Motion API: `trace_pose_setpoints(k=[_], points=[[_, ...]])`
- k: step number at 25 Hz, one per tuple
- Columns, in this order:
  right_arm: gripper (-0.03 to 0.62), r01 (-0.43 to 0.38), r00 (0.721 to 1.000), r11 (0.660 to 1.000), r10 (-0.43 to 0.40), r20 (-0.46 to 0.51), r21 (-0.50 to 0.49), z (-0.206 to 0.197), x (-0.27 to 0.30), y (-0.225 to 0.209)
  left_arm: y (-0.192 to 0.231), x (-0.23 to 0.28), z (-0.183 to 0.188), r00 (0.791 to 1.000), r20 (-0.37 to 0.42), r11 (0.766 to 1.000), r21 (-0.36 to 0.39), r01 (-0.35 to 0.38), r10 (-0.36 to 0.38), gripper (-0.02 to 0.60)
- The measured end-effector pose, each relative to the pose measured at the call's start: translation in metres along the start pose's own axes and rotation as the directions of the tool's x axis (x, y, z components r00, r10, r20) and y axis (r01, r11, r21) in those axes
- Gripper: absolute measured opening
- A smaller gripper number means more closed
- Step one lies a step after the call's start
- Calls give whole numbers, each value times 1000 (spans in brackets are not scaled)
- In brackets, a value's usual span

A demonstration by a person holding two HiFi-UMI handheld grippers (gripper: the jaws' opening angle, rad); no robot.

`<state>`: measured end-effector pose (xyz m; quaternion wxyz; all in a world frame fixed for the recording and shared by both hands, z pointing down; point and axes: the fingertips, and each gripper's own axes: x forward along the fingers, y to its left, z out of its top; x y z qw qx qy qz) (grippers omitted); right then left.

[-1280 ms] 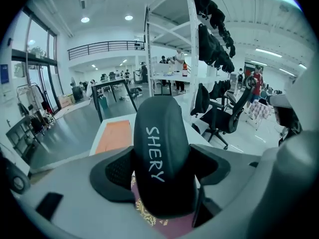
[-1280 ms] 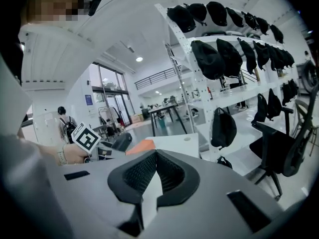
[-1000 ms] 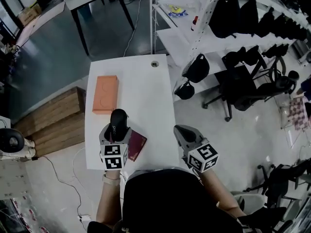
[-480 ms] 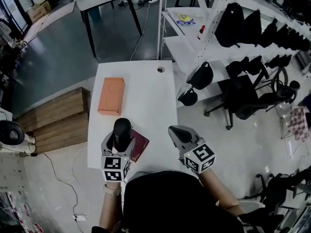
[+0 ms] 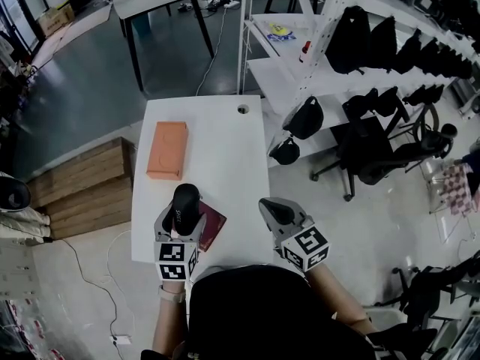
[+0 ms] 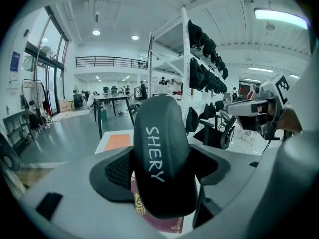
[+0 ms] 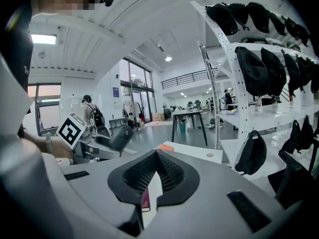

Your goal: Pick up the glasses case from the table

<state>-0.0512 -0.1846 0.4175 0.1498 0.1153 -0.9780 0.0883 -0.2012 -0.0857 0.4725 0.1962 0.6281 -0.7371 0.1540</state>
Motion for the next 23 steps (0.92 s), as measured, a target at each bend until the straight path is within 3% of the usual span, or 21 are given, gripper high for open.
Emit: trace_pose_setpoints(k=[23], points=[[28, 59, 998, 996, -59, -13, 66, -12, -3, -5, 3, 6, -15, 999, -37, 999, 11, 36, -36, 357]])
